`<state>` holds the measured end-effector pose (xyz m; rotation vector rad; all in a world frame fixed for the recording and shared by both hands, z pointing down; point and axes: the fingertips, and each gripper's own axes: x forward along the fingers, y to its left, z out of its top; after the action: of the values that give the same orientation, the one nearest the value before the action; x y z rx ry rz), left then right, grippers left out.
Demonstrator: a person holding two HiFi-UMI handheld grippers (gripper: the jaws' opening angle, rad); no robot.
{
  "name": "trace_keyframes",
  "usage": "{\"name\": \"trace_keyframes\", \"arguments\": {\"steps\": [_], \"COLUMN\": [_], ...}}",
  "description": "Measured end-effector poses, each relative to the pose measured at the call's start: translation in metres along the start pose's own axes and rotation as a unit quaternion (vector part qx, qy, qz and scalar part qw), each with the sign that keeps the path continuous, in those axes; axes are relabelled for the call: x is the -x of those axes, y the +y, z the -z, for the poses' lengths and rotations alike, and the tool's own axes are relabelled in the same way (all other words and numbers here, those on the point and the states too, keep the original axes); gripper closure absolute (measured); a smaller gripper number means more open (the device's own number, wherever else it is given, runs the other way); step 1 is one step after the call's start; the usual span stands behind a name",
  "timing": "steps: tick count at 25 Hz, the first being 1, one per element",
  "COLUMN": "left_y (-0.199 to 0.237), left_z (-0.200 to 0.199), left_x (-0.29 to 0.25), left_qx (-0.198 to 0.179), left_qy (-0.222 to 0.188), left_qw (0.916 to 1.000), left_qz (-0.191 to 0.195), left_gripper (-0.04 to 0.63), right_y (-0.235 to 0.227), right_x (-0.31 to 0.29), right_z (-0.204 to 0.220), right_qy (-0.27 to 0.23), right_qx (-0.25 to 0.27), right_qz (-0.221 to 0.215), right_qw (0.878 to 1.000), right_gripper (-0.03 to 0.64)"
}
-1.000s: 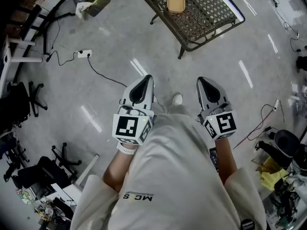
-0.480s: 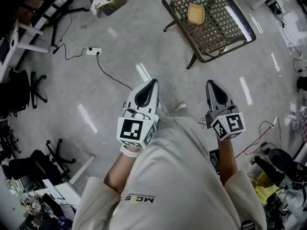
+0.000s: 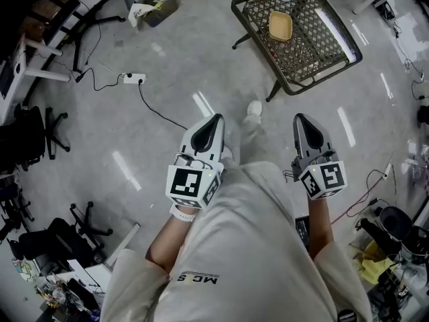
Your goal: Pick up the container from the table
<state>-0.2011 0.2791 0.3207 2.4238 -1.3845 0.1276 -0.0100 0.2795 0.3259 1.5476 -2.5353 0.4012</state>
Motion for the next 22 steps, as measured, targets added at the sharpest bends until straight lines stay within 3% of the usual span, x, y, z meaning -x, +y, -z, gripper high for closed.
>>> {"name": "trace_keyframes", "arguments": {"steps": [8,17,22], "left_y": [0.028,0.062,0.069], "left_z": [-0.006,-0.076,-0.094], "left_x": [-0.079,-0.222,-0.298], "left_qx": [-0.008,-0.025,-0.023], "left_qy": [0.023,0.027,0.036], "left_qw": [0.9997,0.9992,0.9989], "left_qz": [-0.003,-0.015,-0.02], "left_gripper": [0.572,0.572,0.572], "right_y": [-0.061,-0.163,-0.218], "right_x": [-0.067,-0.187,-0.24], "right_z": [0.003,-0.054,-0.068], "right_qy": [0.009,0.016,0.021], "right_qx": [-0.026,0.003,-0.012], "right_qz": [0.008,-0.014,-0.022], "right_qw": [1.0,1.0,0.999], "right_gripper": [0.6,0.599,0.599]}}
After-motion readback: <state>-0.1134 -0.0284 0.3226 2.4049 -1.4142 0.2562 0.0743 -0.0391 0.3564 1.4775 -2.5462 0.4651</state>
